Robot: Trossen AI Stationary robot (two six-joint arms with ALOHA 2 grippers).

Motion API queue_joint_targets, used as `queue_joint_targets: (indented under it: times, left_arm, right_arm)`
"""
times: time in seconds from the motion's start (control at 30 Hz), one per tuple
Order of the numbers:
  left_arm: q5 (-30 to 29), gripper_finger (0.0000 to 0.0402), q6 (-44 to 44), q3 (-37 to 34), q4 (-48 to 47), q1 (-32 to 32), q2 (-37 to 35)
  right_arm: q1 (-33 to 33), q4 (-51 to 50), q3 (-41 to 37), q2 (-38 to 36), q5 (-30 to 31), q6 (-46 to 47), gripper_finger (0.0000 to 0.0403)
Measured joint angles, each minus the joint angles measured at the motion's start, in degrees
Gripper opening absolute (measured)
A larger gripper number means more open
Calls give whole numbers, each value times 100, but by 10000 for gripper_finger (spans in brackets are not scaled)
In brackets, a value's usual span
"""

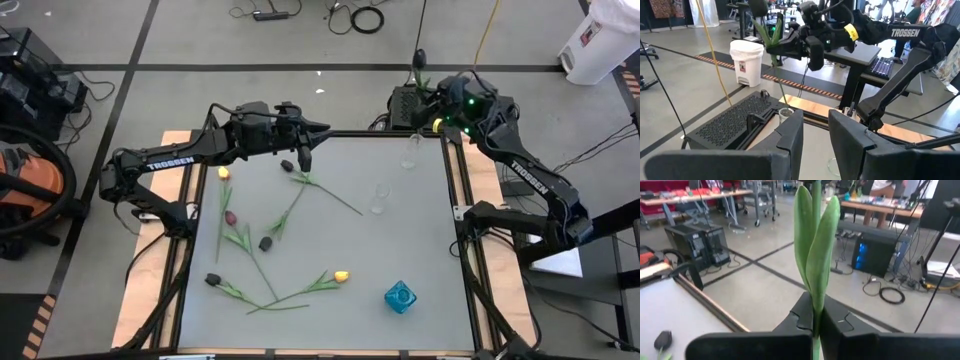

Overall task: Sort flowers into vase by color
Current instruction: Put the top left black tulip into the top transparent vase, then put the middle black tulip into the top transparent vase

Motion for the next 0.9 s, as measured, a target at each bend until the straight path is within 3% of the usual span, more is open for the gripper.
queue_joint_targets:
  times: [0.6,0.9]
  left_arm:
    - [0,97,2,0,0,0,0]
    - [0,97,-9,0,23,-2,0]
  right_arm:
    - [17,-397,0,-170,-21,-294,58]
    - [18,-436,-2,-259,-302,-422,126]
